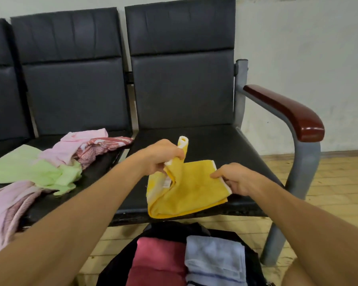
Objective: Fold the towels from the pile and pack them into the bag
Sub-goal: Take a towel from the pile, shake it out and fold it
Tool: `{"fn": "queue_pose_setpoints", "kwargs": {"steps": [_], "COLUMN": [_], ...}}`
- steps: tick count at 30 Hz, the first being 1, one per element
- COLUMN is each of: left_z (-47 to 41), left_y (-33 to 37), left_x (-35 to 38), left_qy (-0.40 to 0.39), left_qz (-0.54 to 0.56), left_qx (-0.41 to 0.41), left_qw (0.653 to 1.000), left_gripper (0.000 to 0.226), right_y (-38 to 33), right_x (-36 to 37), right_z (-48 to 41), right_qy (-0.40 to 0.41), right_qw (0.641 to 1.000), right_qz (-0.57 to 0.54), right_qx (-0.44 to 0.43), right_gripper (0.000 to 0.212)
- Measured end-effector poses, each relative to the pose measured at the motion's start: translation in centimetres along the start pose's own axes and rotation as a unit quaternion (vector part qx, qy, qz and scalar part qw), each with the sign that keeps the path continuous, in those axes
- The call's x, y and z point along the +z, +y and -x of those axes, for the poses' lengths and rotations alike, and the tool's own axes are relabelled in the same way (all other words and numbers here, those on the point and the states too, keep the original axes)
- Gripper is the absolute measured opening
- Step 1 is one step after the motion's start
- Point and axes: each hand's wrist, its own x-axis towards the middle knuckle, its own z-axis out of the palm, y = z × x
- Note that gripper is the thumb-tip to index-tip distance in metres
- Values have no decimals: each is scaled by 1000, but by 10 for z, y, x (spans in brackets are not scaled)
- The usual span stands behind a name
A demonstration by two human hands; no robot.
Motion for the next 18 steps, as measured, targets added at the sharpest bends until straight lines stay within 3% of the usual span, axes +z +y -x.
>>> {"fn": "queue_pose_setpoints", "kwargs": {"steps": [4, 7, 9, 12, 13, 15, 16, 18], "left_z": [-20, -25, -26, -22, -20, -18, -16, -11], "left_y": [9, 13, 11, 4, 0, -8, -15, -31], "left_x": [39, 62, 72, 75, 72, 61, 54, 35], "left_qy": [-38, -45, -68, -141, -156, -143, -111, -26], "left_qz": [0, 8, 41, 133, 183, 245, 210, 40], "left_qx": [-9, -8, -18, -21, -13, 11, 37, 94], "left_qw": [999, 999, 997, 981, 971, 959, 971, 994], "left_gripper": [7, 9, 9, 11, 13, 37, 46, 39], "right_y": [1, 1, 1, 2, 3, 2, 2, 1], "right_x": [1, 5, 4, 1, 2, 3, 3, 4], "right_z": [-1, -3, -3, -5, -5, -5, -6, -7], "right_qy": [19, 32, 37, 52, 53, 58, 61, 61], "right_qw": [1000, 999, 998, 998, 998, 998, 997, 997], "right_qz": [-4, 33, 38, 30, 22, 10, 10, 18], "right_qx": [-17, -20, -19, -28, -31, -37, -41, -47], "right_gripper": [61, 40, 28, 26, 28, 36, 40, 45]}}
